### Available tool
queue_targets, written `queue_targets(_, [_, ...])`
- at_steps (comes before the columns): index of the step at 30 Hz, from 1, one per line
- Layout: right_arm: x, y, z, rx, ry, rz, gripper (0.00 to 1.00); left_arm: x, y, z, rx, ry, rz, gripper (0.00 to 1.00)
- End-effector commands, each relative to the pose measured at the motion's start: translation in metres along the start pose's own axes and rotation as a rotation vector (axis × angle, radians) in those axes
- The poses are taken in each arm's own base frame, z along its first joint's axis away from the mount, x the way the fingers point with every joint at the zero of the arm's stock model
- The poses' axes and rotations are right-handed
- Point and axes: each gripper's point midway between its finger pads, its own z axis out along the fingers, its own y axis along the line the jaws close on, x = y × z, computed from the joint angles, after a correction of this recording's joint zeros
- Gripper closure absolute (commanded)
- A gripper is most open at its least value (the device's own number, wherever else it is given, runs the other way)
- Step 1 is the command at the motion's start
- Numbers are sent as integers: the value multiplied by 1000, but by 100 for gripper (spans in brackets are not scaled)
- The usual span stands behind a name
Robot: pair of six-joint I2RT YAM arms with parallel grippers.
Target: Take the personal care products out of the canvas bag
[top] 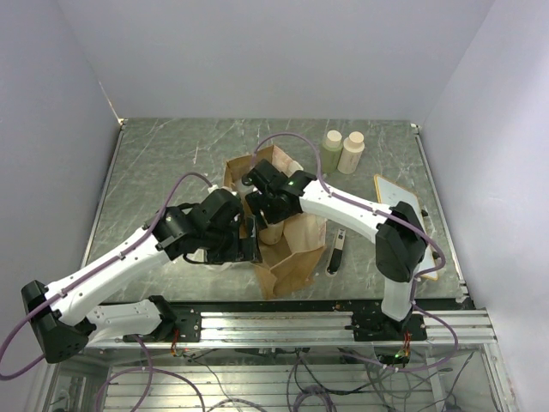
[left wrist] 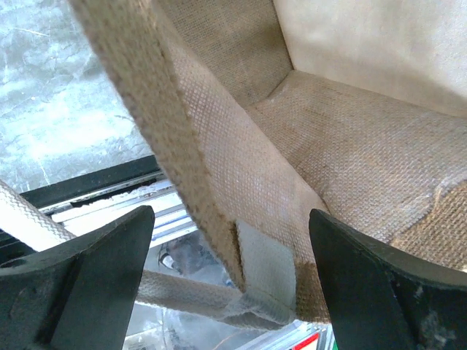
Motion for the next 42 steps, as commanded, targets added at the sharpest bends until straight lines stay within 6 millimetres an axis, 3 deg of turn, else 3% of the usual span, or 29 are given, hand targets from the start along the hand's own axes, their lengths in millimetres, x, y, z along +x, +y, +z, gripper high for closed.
queue_targets(1, [-41, 12, -49, -93, -171, 49, 79, -7, -5, -6, -1, -23, 22, 2])
queue_targets(5, [-55, 23, -85, -208, -255, 96, 83, -11, -7, -8, 1, -36, 32, 2])
queue_targets(12, [-63, 23, -128, -360, -350, 232, 88, -28, -13, -25, 14, -125, 45, 1])
queue_targets(19, [-96, 0, -188, -602, -512, 420, 93, -49, -17, -50, 42, -261, 34, 1])
queue_targets(26, [-135, -50, -259, -698, -710, 496, 100, -69, -24, -64, 41, -342, 45, 0])
queue_targets(29, [-151, -95, -289, -624, -827, 510, 100, -78, -28, -68, 36, -369, 64, 1])
queue_targets(31, [-155, -133, -307, -489, -907, 534, 100, -87, -34, -74, 38, -399, 75, 1])
queue_targets(34, [-154, -176, -329, -261, -1026, 539, 100, -101, -41, -81, 35, -448, 90, 2])
queue_targets(39, [-128, -225, -323, 52, -1082, 558, 100, -119, -51, -90, 21, -498, 121, 2])
queue_targets(42, [-112, -239, -297, 146, -1034, 569, 100, -129, -53, -93, 0, -526, 142, 2])
